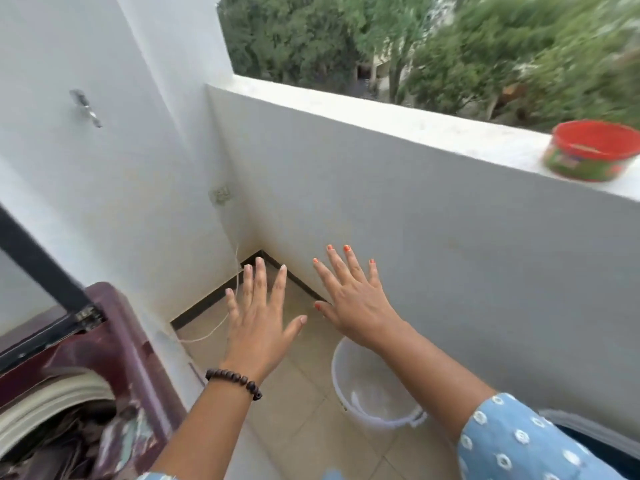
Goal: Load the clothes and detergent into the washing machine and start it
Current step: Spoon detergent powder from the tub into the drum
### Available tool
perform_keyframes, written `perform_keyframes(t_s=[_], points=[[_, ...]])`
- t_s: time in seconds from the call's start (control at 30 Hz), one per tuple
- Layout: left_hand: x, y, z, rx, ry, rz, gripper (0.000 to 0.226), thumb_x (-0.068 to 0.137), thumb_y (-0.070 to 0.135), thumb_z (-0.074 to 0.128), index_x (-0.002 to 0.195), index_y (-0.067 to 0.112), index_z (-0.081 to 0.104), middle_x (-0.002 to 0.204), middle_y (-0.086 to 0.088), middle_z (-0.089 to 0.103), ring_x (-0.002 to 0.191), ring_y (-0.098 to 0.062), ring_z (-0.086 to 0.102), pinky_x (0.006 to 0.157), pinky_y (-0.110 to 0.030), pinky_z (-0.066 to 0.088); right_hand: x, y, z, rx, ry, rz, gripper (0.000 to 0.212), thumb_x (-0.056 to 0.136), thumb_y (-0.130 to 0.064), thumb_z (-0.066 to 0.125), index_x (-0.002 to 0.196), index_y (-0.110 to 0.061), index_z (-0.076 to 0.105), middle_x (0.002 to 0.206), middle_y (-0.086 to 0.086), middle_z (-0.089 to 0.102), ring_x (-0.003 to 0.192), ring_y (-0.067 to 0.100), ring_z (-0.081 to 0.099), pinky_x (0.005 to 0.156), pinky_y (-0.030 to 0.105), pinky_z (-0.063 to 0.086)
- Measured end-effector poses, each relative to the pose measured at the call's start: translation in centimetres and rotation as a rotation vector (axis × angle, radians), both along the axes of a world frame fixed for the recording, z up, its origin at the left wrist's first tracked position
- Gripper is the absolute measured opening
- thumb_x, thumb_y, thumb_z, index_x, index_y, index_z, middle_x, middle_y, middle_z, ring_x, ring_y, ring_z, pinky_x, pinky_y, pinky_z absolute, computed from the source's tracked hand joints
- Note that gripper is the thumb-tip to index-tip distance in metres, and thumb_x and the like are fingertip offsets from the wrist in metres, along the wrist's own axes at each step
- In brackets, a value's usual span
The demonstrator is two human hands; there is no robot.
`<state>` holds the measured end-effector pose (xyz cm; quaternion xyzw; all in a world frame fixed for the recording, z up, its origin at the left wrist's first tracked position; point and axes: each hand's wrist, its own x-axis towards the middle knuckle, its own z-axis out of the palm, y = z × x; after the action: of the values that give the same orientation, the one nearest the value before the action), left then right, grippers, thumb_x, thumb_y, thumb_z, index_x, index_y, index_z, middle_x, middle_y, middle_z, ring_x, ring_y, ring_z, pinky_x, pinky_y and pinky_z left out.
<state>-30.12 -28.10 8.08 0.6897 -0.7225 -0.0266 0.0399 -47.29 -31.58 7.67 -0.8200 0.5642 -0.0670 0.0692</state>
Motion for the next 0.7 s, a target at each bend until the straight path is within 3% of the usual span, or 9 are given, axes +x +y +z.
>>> perform_keyframes(t_s=[0.33,0.7], points=[[-16.2,-5.6,3.0,-0.007,0.032,-0.312,0.085,0.095,0.06,0.038,0.151,0.032,-0.021,0.151,-0.003,-0.042,0.143,-0.022,-0.034,0.118,-0.05,-0.01,-17.3,-0.9,3.5,-0.102,-0.049,-0.353,0.069,0.099,-0.051,0.036,0.154,-0.031,-0.001,0.162,0.001,-0.017,0.148,0.025,-0.02,0.117,0.056,-0.004],[-30.2,-12.4,7.1,-0.099,0.118,-0.661,0.088,0.094,0.062,0.04,0.151,0.033,-0.02,0.156,-0.001,-0.036,0.144,-0.02,-0.032,0.117,-0.05,-0.011,-28.9,-2.2,8.3,-0.396,0.002,-0.64,0.07,0.095,-0.047,0.048,0.154,-0.027,0.016,0.163,0.007,-0.002,0.15,0.032,-0.006,0.115,0.061,0.004]])
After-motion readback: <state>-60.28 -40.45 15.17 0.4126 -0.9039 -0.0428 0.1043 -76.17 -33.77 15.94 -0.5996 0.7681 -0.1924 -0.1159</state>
